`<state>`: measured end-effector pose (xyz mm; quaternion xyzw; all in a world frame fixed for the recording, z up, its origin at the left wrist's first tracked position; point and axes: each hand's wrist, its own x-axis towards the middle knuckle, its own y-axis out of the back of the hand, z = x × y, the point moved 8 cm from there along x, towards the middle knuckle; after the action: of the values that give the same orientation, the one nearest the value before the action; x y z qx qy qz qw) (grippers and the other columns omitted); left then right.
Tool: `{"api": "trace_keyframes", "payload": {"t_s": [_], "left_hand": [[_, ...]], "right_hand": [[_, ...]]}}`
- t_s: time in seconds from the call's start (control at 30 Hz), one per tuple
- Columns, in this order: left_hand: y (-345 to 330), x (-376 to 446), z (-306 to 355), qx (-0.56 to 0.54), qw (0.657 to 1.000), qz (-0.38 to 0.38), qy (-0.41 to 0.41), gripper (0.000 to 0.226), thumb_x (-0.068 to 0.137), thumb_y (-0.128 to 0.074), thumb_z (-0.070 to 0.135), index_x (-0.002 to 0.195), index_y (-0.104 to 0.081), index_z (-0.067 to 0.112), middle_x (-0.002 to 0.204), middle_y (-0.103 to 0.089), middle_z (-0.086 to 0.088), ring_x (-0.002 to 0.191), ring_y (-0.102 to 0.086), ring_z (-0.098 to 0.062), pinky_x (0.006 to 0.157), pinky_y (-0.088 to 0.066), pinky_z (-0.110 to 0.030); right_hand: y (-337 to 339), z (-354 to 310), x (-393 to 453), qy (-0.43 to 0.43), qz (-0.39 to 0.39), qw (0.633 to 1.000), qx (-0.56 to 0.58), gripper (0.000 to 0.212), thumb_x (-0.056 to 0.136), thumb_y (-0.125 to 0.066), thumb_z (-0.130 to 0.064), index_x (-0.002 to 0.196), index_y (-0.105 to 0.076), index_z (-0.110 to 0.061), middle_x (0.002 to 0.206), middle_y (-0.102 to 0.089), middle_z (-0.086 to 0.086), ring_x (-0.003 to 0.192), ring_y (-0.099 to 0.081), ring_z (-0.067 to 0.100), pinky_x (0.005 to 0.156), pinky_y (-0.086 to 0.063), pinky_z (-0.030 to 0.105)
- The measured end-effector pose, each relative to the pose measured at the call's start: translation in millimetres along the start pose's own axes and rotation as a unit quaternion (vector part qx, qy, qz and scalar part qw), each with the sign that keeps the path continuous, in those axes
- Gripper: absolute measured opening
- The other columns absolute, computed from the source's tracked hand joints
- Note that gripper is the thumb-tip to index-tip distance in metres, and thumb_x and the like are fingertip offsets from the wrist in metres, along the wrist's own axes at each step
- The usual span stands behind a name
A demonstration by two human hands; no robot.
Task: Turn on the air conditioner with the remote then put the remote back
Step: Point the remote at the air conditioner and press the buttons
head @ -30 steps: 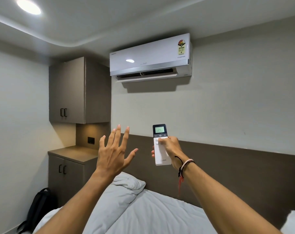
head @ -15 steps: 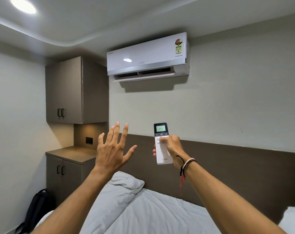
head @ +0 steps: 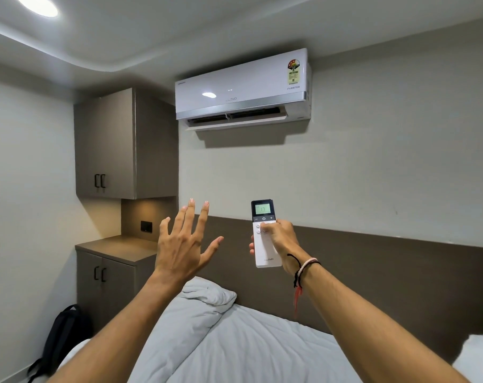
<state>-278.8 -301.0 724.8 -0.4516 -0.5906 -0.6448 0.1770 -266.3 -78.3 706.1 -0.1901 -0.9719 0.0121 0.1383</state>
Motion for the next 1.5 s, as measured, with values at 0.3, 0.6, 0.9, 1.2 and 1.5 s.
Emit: {"api": "trace_keyframes", "payload": {"t_s": [0.3,0.6,0.9,1.2,1.5], "left_hand": [[-1.3,-0.9,0.6,-0.003,1.0,0.001,-0.001,0.084,0.094,-0.027,0.069,0.159,-0.034,0.016,0.159,-0.043,-0.022,0.142,-0.049,-0.036,0.101,-0.048,-0.058],[-2.6,-1.8,1.6,-0.004,1.0,0.001,-0.001,0.084,0.094,-0.027,0.068,0.158,-0.035,0.015,0.159,-0.043,-0.022,0.141,-0.05,-0.036,0.101,-0.049,-0.058],[-4.0,-3.2,3.6,-0.01,1.0,-0.002,-0.003,0.084,0.094,-0.027,0.069,0.157,-0.036,0.015,0.157,-0.045,-0.023,0.139,-0.052,-0.037,0.098,-0.051,-0.059],[-3.5,-4.7,5.4,-0.008,1.0,0.004,-0.003,0.083,0.094,-0.027,0.068,0.158,-0.036,0.015,0.157,-0.045,-0.023,0.139,-0.052,-0.036,0.098,-0.05,-0.058],[-3.2,-6.6,4.5,-0.008,1.0,0.007,-0.003,0.083,0.094,-0.029,0.068,0.158,-0.035,0.016,0.157,-0.046,-0.023,0.139,-0.052,-0.036,0.097,-0.05,-0.058]], "right_hand": [[-0.1,3.5,1.5,-0.001,0.0,1.0,0.0,0.017,0.092,-0.055,-0.008,0.107,-0.059,-0.002,0.084,-0.073,0.023,0.059,-0.072,0.033,0.05,-0.059,0.036],[3.2,2.6,-0.6,0.009,0.01,1.0,0.003,0.017,0.095,-0.054,-0.008,0.11,-0.059,-0.001,0.09,-0.071,0.026,0.063,-0.07,0.036,0.054,-0.059,0.038],[0.3,4.0,-5.0,-0.001,-0.016,1.0,0.003,0.015,0.092,-0.053,-0.005,0.106,-0.058,-0.002,0.086,-0.072,0.023,0.058,-0.072,0.031,0.049,-0.06,0.035],[3.2,8.0,-4.2,-0.01,-0.01,1.0,0.003,0.026,0.091,-0.054,-0.004,0.114,-0.058,0.005,0.085,-0.071,0.025,0.06,-0.072,0.035,0.053,-0.06,0.038],[8.4,14.5,-2.9,-0.038,0.017,0.999,0.019,0.039,0.105,-0.044,-0.034,0.111,-0.057,0.001,0.091,-0.072,0.032,0.063,-0.068,0.04,0.061,-0.062,0.047]]}}
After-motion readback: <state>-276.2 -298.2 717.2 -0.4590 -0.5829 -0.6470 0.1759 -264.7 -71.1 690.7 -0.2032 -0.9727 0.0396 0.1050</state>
